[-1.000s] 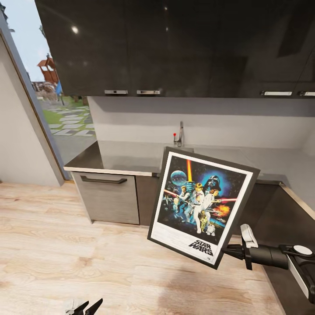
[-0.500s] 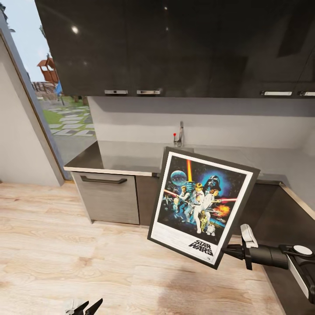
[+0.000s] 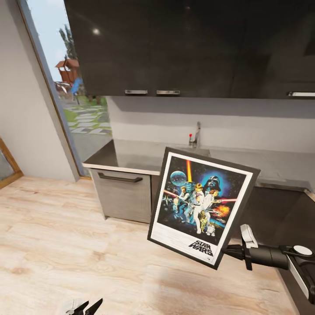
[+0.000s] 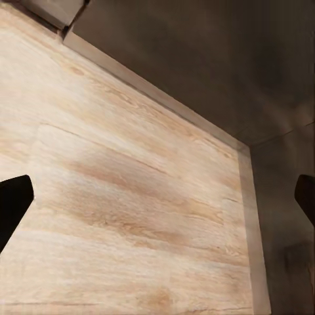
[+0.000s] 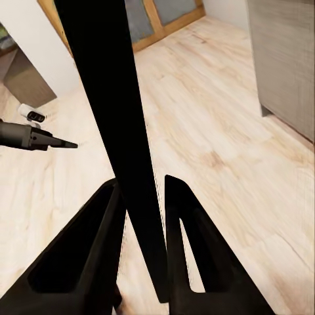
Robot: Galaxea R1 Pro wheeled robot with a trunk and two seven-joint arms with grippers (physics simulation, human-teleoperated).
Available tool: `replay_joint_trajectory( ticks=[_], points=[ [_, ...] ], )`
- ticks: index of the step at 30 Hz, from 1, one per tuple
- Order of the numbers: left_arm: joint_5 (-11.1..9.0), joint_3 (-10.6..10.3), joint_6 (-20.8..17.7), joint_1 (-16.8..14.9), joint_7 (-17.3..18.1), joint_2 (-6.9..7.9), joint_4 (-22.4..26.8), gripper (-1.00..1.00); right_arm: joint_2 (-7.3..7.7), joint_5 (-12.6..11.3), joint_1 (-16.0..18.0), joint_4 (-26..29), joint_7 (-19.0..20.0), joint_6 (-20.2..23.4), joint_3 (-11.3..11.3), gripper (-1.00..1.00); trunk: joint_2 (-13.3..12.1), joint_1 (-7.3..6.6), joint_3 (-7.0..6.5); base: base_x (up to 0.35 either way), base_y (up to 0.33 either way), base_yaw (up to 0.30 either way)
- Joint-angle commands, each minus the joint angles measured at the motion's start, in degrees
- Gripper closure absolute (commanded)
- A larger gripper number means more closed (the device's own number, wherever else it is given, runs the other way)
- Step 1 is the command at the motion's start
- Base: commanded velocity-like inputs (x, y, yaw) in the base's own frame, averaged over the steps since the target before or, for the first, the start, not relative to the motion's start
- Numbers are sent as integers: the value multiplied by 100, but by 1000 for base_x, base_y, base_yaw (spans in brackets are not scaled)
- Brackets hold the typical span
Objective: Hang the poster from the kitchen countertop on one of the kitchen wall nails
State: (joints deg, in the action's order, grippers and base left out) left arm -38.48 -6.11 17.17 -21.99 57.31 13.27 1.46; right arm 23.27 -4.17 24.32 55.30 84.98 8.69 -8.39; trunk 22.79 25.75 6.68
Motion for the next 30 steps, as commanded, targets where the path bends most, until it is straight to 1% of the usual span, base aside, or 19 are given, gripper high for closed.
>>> replay_joint_trajectory(
  ticks=[1,20,30],
  points=[
    [-37,-48,32,-7,8,0,-6,-100,2,-14,3,5,26,72,-1,100,13,4,13,0,283,283],
    [-37,-47,23,-7,8,0,-6,-100,2,-14,2,7,19,72,5,100,13,4,13,2,292,288],
    [-37,-48,23,-8,8,1,-6,-100,2,-14,2,7,11,72,12,100,13,4,13,104,294,288]
  ],
)
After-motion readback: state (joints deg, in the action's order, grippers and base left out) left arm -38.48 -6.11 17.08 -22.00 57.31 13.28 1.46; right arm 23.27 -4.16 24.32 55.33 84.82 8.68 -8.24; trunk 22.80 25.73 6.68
